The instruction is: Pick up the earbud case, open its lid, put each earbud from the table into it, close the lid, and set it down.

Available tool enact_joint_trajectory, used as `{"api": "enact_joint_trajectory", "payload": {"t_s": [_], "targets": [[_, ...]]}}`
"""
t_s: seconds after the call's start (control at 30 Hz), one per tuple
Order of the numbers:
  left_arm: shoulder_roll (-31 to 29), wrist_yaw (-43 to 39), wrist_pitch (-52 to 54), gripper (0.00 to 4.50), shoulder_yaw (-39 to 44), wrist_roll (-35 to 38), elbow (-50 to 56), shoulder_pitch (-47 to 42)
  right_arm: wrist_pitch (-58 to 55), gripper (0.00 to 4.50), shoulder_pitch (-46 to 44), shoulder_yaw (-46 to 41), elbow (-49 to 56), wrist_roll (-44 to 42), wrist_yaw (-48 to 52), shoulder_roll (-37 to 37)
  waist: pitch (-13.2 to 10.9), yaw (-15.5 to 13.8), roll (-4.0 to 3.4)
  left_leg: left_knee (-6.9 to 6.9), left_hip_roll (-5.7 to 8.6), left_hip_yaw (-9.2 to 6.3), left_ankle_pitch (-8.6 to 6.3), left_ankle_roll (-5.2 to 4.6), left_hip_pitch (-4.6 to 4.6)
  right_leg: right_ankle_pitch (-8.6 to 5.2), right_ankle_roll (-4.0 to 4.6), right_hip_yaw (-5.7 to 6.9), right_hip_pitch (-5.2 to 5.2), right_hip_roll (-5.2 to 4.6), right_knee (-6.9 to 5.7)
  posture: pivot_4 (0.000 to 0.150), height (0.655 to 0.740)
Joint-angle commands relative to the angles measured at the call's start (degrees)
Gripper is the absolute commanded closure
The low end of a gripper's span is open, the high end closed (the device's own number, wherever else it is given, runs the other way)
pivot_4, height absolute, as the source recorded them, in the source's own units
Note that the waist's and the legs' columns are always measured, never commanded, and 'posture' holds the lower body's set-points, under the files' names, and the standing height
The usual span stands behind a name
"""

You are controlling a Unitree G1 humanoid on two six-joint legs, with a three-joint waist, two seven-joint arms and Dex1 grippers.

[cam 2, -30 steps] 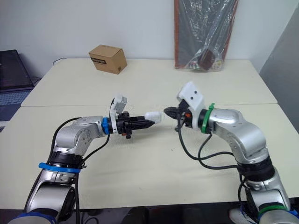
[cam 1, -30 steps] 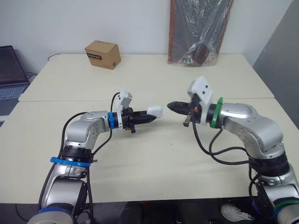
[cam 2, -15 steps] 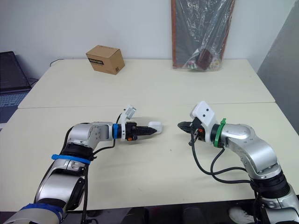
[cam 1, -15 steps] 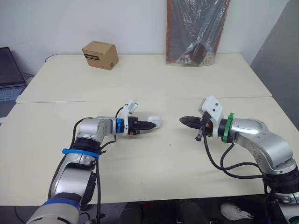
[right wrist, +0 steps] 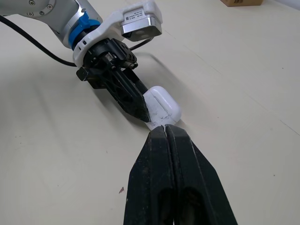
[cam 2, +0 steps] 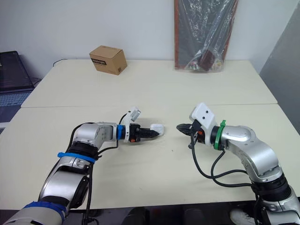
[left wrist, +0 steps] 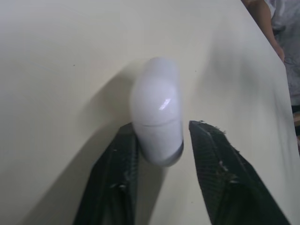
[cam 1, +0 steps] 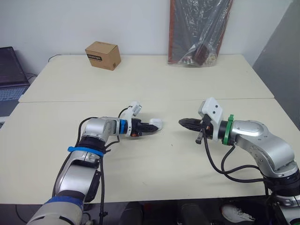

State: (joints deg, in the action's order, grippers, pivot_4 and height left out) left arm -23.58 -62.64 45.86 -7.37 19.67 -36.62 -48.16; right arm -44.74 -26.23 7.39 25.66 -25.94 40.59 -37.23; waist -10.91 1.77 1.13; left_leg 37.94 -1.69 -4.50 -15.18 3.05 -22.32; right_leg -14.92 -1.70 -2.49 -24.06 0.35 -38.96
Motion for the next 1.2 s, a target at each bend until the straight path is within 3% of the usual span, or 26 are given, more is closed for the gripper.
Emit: {"api": "enact_joint_trajectory", "payload": {"t_s": [0.03, 0.1, 0.43, 0.6, 0.97, 1.2], "targets": [[-2.7, 2.6, -2.8, 1.53, -0.8, -4.0, 0.8, 1.0, 0.6, 4.50, -0.3, -0.8, 2.1, -0.1, -0.1, 0.3, 0.0, 0.0, 0.00, -0.01, 0.00, 0.00, 0.00, 0.00, 0.03, 0.00, 0.00, 0.00, 0.00, 0.00, -0.02, 0.150, 0.7400], [-4.5, 3.1, -4.5, 0.98, -0.8, -5.0, 2.6, 2.4, 0.7, 4.50, -0.2, -0.8, 2.0, -0.1, -0.2, 0.6, 0.0, 0.2, 0.00, -0.01, -0.01, 0.00, 0.00, 0.00, 0.11, 0.02, 0.04, -0.01, 0.03, 0.01, -0.05, 0.150, 0.7400], [-12.9, 3.5, -8.2, 0.98, 0.0, -6.5, 14.0, 11.6, 2.5, 4.50, 0.6, 0.1, 0.0, 0.8, 0.1, 1.7, 0.0, 1.8, -0.02, -0.12, -0.11, 0.06, 0.01, -0.01, 0.39, 0.07, 0.12, -0.15, 0.10, 0.14, -0.10, 0.150, 0.7400], [-14.8, 5.6, -14.1, 0.98, 4.2, -5.4, 22.1, 18.7, 1.5, 4.50, 2.6, -1.1, 2.2, -0.4, -1.3, 2.6, 0.0, 1.8, -0.02, -0.12, -0.12, 0.08, 0.00, -0.02, 0.36, 0.06, 0.12, -0.19, 0.09, 0.13, -0.05, 0.150, 0.7400], [-12.8, 12.5, -20.2, 0.98, 17.7, 0.4, 37.3, 36.4, -7.4, 4.50, 15.6, -4.0, 15.7, -5.4, -10.9, 6.7, 0.0, 1.1, -0.01, -0.14, -0.13, 0.07, 0.00, 0.00, 0.22, 0.05, 0.12, -0.14, 0.02, 0.04, 0.00, 0.150, 0.7400], [-10.9, 18.3, -17.4, 0.98, 17.5, -0.7, 44.8, 47.9, -1.9, 4.50, 29.1, -1.8, 18.4, -4.7, -4.5, 0.4, 0.0, 0.3, 0.05, -0.14, -0.08, 0.13, -0.01, 0.01, 0.27, 0.02, 0.07, -0.15, 0.08, -0.05, 0.05, 0.150, 0.7400]]}}
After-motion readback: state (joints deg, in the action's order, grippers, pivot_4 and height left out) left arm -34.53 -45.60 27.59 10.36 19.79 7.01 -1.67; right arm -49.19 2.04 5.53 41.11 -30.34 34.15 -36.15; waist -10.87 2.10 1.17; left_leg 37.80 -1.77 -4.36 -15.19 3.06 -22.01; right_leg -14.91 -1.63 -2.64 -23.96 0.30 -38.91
